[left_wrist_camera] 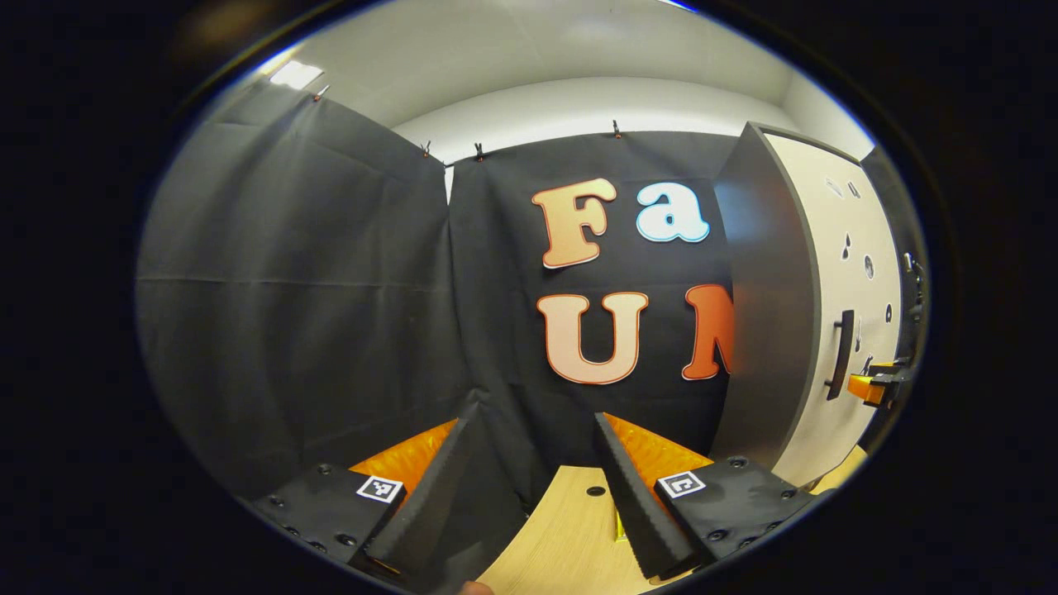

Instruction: Open the cabinet door with the right hand, grasp the bottle in the cabinet with the left hand and place it on the coaster, then close the cabinet door with the right hand.

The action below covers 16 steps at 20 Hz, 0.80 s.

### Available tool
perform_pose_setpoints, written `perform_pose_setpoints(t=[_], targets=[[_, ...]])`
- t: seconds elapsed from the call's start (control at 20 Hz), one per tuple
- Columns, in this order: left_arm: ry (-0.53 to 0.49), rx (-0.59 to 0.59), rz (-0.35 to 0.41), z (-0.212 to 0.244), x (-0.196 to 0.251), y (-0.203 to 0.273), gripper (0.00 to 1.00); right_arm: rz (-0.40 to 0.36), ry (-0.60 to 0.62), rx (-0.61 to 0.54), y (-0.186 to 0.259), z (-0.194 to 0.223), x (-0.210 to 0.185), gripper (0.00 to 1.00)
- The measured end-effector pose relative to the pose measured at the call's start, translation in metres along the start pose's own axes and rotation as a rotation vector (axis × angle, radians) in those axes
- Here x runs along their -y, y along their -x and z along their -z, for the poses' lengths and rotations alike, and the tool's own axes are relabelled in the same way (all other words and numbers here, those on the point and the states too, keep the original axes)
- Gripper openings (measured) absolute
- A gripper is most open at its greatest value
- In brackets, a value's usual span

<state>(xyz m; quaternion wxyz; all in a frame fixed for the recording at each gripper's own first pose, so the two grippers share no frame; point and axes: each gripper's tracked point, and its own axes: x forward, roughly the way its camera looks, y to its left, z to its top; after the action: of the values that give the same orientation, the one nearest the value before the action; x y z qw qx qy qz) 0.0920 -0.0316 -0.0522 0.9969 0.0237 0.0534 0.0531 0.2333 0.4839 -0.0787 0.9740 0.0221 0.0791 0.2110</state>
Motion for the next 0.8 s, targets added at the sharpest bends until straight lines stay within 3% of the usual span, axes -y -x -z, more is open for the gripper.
perform_pose_setpoints(t=[0.4,0.8], targets=[[0.017,0.107,0.088,-0.057,0.067,0.021,0.98,0.073,0.036,0.078,0.085,-0.066,0.102,0.93],[0.060,0.170,0.125,-0.095,0.118,0.042,0.96,0.191,0.119,0.151,0.194,-0.134,0.208,0.93]])
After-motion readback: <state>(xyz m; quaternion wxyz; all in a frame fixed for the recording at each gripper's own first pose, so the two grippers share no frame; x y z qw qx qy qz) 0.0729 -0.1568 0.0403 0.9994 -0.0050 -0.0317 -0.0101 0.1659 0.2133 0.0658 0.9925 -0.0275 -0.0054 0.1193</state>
